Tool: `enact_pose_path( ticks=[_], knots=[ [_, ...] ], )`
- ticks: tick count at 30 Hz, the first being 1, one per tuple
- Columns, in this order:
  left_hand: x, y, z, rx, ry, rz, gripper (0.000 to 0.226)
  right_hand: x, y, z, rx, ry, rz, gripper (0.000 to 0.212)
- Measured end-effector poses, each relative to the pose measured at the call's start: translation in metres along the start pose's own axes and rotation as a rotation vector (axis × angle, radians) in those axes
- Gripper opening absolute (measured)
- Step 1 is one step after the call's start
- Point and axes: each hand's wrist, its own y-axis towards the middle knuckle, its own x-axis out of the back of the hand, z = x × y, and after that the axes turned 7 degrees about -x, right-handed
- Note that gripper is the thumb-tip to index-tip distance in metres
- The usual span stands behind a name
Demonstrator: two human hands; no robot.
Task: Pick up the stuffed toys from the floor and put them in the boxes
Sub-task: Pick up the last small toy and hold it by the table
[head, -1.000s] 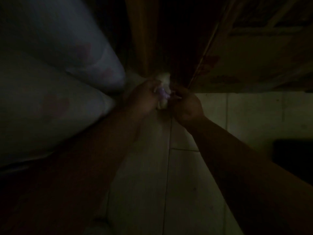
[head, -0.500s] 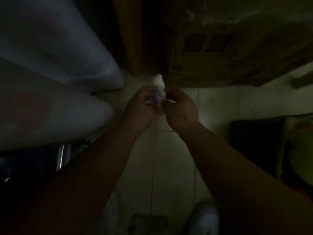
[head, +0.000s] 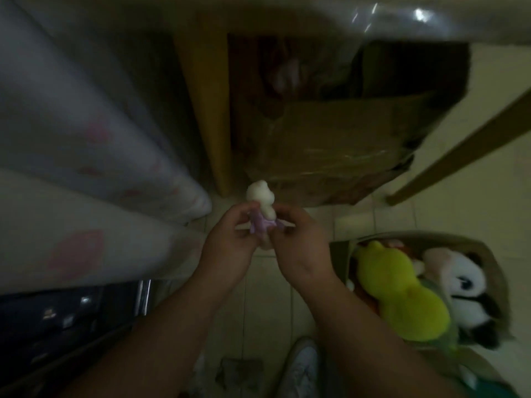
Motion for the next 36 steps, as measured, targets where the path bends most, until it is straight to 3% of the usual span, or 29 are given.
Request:
enact_pose_path(
  ticks=[13, 20, 36],
  knots=[
    [0.015, -0.129, -0.241, -0.139, 0.052, 0.115, 0.029, 0.127, -0.176, 0.176, 0.106, -0.024, -0.066, 0.029],
    [0.024, -0.187, -0.343, -0.252, 0.087, 0.121, 0.038, 0.177, -0.251, 0.254, 0.221, -0.060, -0.128, 0.028],
    [0.036, -0.292, -0.480, -0.479, 0.083, -0.058, 0.041, 0.244, -0.353, 0.365, 0.484, -0.040, -0.088, 0.026]
  ],
)
